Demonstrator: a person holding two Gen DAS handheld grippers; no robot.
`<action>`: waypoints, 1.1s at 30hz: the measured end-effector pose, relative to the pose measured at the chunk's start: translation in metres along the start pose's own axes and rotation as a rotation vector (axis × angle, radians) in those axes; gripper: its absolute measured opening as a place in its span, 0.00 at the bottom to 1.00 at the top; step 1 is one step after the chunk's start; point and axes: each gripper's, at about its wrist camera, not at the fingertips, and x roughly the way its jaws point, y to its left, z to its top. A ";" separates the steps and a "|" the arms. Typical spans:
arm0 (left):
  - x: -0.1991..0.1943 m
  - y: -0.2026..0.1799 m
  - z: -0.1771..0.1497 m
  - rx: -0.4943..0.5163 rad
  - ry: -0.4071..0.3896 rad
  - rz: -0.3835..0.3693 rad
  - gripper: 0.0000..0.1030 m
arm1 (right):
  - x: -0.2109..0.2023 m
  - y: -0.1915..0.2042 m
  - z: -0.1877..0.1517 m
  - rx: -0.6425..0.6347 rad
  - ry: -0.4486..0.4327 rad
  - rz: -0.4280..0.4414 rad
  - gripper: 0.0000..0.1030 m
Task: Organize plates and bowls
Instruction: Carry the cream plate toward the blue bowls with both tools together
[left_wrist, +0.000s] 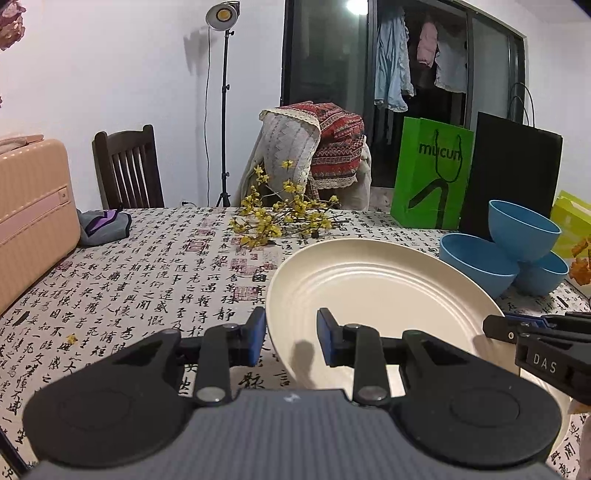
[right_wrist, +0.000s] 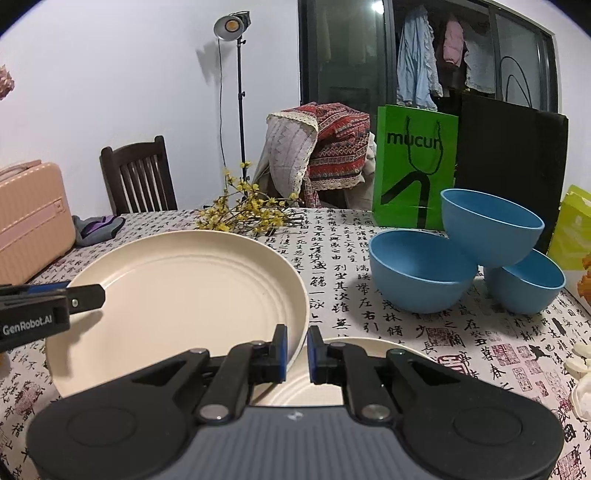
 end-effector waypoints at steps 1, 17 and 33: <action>-0.001 -0.001 -0.001 0.002 -0.001 -0.003 0.29 | -0.001 0.000 0.000 -0.002 -0.001 -0.003 0.11; -0.003 -0.022 -0.007 0.007 -0.002 -0.047 0.29 | -0.010 -0.026 -0.008 0.044 -0.011 -0.012 0.11; -0.006 -0.037 -0.012 0.026 -0.008 -0.085 0.29 | -0.020 -0.044 -0.017 0.060 -0.022 -0.040 0.11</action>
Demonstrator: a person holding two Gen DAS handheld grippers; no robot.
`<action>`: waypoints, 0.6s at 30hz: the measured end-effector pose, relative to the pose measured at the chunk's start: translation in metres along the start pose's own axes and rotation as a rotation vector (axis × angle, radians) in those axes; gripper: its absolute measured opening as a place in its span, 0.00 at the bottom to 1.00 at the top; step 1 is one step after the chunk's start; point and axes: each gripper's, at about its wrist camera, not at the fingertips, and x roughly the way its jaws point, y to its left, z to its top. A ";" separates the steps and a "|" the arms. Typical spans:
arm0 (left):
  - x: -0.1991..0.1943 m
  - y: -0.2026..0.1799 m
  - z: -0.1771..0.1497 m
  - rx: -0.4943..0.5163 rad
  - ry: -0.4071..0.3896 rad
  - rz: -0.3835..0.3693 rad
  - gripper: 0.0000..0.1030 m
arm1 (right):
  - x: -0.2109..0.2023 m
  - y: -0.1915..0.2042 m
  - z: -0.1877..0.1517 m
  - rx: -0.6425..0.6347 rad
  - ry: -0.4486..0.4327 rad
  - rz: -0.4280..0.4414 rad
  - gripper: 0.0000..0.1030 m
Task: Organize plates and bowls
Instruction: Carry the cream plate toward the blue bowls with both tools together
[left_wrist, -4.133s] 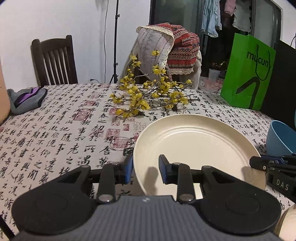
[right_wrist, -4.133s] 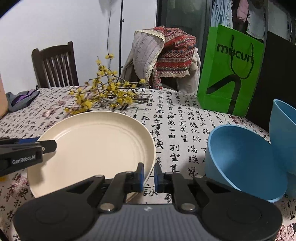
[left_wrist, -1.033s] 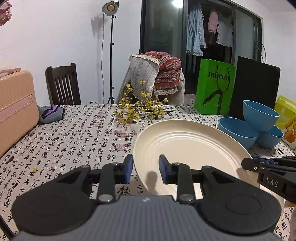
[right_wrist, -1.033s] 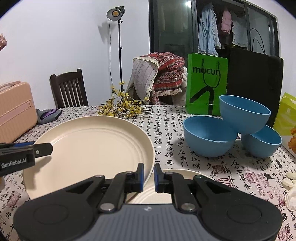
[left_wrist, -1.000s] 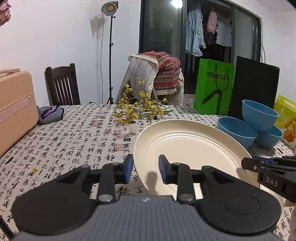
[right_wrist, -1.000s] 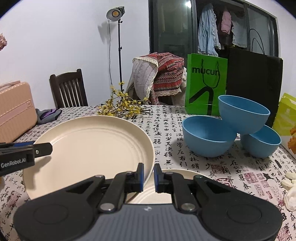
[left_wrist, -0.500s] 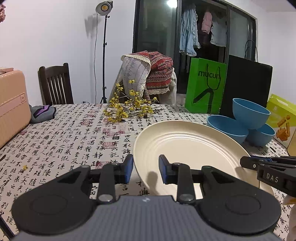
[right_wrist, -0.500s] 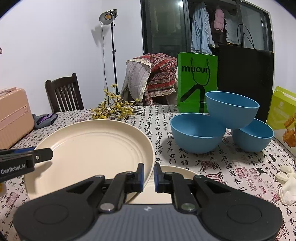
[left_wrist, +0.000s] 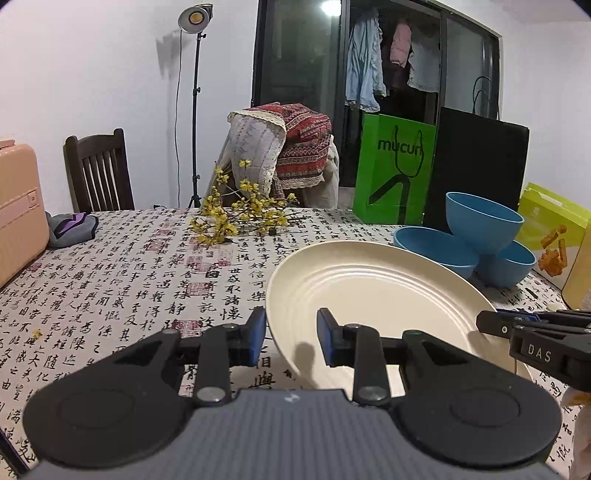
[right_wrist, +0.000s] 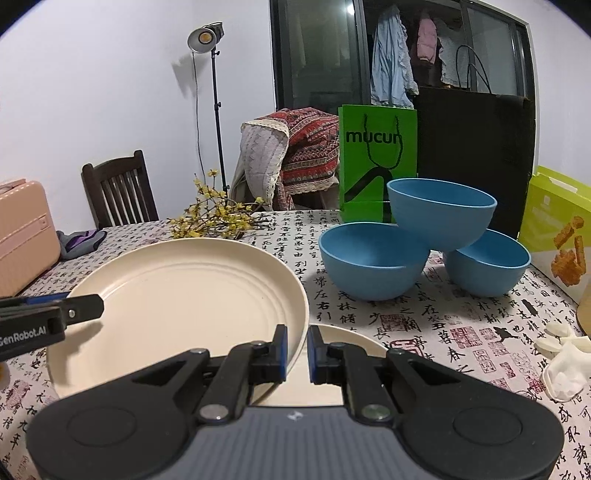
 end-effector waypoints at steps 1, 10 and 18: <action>0.000 -0.001 0.000 0.002 0.000 -0.002 0.29 | 0.000 -0.001 -0.001 0.001 -0.001 -0.002 0.11; 0.002 -0.013 -0.005 0.011 0.002 -0.025 0.29 | -0.007 -0.011 -0.004 0.011 -0.021 -0.024 0.11; 0.003 -0.022 -0.007 0.022 0.008 -0.046 0.29 | -0.012 -0.024 -0.008 0.031 -0.033 -0.038 0.11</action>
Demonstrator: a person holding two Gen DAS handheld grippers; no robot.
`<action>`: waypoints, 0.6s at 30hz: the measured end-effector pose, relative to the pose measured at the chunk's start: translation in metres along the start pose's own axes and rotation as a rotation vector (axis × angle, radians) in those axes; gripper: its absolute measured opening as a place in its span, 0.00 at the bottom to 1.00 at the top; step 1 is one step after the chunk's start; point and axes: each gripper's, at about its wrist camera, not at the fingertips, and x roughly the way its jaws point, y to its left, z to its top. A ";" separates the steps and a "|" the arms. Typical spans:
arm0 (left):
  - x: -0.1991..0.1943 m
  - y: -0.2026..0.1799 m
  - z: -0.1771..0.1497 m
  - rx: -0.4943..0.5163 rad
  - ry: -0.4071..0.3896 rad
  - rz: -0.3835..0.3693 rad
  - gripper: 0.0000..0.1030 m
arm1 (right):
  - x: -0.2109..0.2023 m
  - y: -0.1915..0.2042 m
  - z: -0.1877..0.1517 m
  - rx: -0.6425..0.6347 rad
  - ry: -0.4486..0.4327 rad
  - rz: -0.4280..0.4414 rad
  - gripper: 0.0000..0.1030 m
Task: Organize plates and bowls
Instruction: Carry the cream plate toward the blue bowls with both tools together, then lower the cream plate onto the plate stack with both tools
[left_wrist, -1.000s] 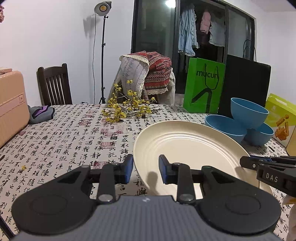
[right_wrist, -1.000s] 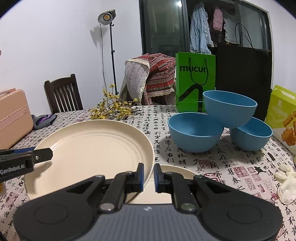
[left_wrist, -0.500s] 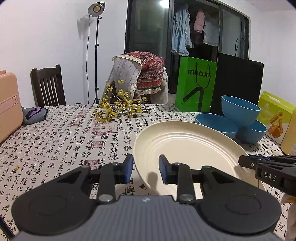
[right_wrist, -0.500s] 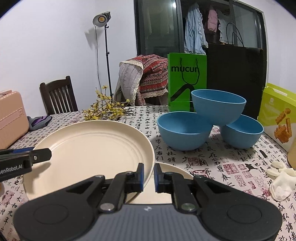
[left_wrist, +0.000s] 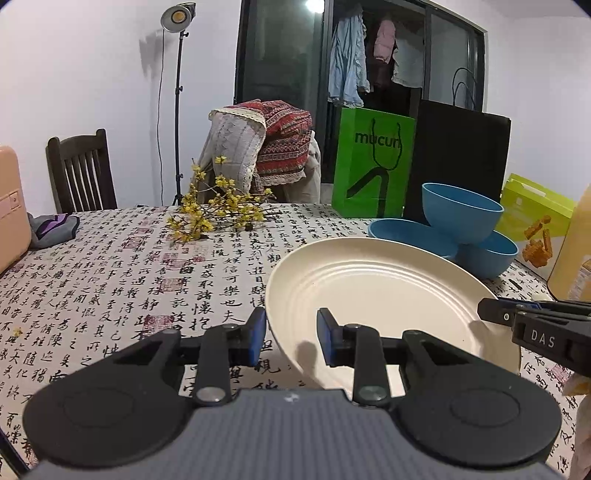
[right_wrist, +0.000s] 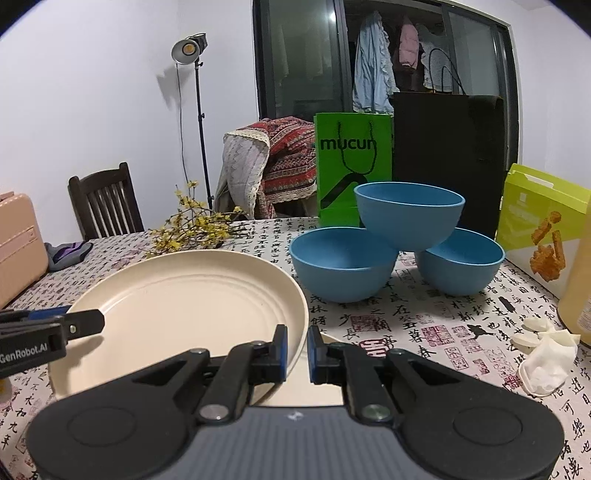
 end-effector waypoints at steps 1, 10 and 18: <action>0.001 -0.001 0.000 0.001 0.000 -0.002 0.29 | -0.001 -0.002 -0.001 0.002 -0.001 -0.002 0.11; 0.005 -0.011 -0.003 0.014 0.009 -0.024 0.29 | -0.005 -0.014 -0.005 0.018 -0.007 -0.021 0.11; 0.008 -0.020 -0.008 0.029 0.017 -0.043 0.29 | -0.008 -0.024 -0.012 0.036 -0.007 -0.034 0.11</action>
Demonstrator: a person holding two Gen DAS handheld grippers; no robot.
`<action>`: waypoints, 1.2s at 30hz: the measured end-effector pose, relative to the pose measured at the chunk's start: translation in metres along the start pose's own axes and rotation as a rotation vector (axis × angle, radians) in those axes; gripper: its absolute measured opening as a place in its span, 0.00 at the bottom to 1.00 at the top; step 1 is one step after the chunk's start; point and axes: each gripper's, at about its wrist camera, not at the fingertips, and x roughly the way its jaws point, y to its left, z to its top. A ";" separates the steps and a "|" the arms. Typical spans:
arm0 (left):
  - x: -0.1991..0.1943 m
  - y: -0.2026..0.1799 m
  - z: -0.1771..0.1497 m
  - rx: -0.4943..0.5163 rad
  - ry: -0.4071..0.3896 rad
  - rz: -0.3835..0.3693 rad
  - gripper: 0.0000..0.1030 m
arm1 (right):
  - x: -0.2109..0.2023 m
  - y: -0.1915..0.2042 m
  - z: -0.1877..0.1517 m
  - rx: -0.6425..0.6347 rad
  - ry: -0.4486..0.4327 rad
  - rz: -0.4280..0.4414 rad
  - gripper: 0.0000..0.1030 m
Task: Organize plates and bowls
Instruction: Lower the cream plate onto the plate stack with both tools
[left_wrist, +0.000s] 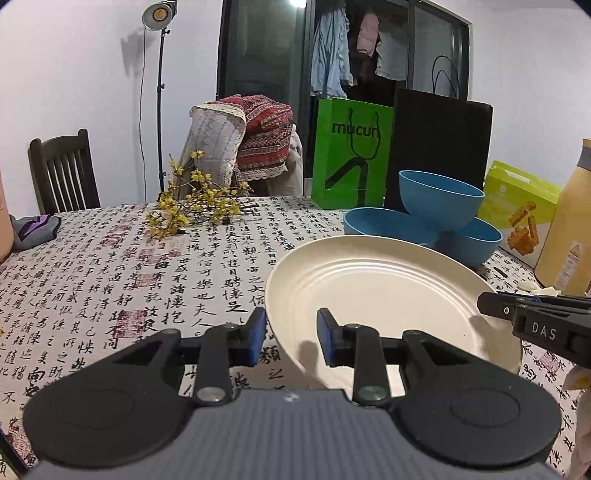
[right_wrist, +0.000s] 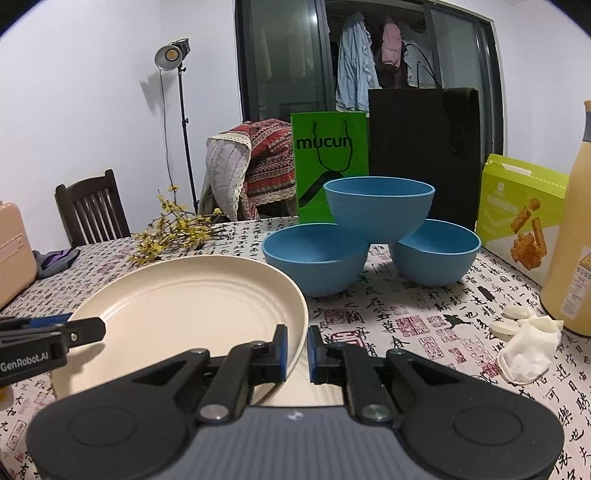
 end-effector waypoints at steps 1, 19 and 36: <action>0.001 -0.001 -0.001 0.002 0.002 -0.002 0.29 | 0.000 -0.002 -0.001 0.003 0.001 -0.002 0.11; 0.011 -0.019 -0.015 0.045 0.033 -0.023 0.29 | 0.004 -0.024 -0.022 0.067 0.018 -0.021 0.11; 0.020 -0.031 -0.032 0.107 0.045 -0.008 0.29 | 0.003 -0.026 -0.034 0.043 0.006 -0.050 0.11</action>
